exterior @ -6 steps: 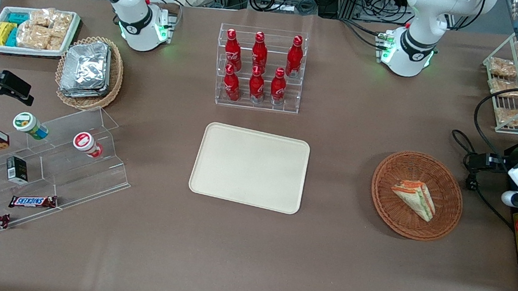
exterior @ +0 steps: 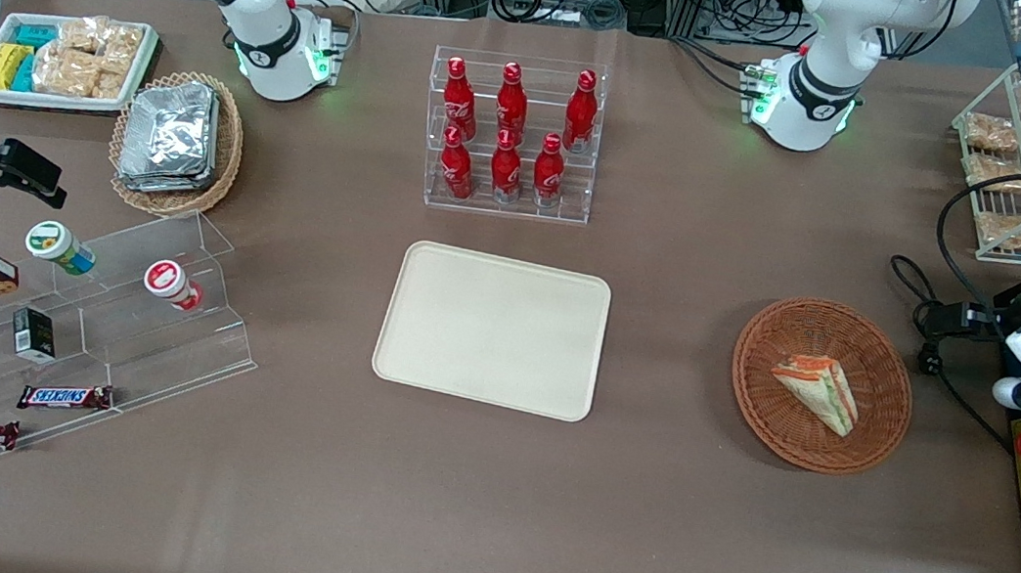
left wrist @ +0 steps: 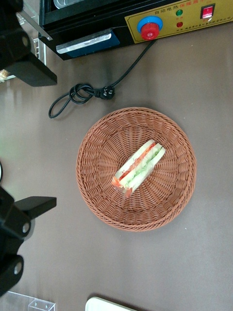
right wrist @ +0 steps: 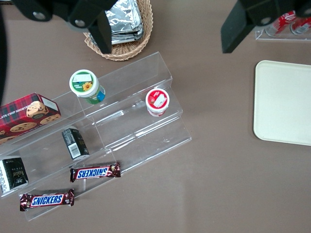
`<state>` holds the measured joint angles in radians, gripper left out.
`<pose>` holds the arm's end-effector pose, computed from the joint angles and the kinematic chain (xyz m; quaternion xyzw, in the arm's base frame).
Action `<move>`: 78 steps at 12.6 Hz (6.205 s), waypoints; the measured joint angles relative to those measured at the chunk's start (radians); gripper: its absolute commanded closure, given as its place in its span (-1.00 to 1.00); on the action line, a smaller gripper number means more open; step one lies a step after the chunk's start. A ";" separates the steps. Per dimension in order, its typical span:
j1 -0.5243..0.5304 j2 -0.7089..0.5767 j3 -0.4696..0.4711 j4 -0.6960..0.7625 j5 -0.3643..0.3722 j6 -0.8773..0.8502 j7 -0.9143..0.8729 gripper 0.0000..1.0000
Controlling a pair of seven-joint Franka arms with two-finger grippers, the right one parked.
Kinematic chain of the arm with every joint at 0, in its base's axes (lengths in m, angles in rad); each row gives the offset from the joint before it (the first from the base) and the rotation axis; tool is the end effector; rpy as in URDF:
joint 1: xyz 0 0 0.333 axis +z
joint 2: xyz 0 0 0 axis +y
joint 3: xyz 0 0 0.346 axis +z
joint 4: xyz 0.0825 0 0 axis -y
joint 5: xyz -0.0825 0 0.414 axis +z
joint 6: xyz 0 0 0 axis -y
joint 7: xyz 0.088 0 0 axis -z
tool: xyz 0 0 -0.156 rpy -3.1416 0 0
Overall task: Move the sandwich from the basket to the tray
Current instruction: 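Move the left gripper down over the wrapped sandwich in the wicker basket, then close the left gripper on the sandwich's edge and lift it, then carry the sandwich with the left gripper over to the beige tray, then lower the sandwich onto the tray, open the left gripper, raise it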
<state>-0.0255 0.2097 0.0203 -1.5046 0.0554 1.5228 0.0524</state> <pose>0.6310 0.0046 0.5071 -0.9945 0.0300 0.0962 0.0275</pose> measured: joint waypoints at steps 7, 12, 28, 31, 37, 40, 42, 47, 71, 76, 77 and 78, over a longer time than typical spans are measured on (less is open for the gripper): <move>-0.007 0.086 -0.007 -0.132 -0.095 0.133 -0.460 -1.00; -0.006 0.094 -0.007 -0.334 -0.105 0.350 -0.802 -1.00; -0.024 0.228 -0.013 -0.420 -0.106 0.629 -1.027 -0.47; -0.024 0.240 -0.014 -0.426 -0.100 0.656 -1.020 1.00; -0.024 0.216 -0.013 -0.405 -0.096 0.635 -0.866 1.00; -0.024 0.185 -0.014 -0.251 -0.074 0.396 -0.727 1.00; -0.037 0.182 -0.016 -0.093 -0.055 0.220 -0.628 1.00; -0.167 0.207 -0.039 0.032 -0.056 0.132 -0.244 1.00; -0.546 0.536 -0.081 0.036 -0.230 0.567 -0.500 -1.00; -0.541 0.455 -0.070 0.060 -0.230 0.490 -0.500 -1.00; -0.538 0.409 -0.064 0.045 -0.229 0.466 -0.500 -1.00; -0.526 0.350 -0.058 0.004 -0.228 0.451 -0.495 -1.00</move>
<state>-0.5514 0.5598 -0.0372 -1.5004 -0.1727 1.9739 -0.4425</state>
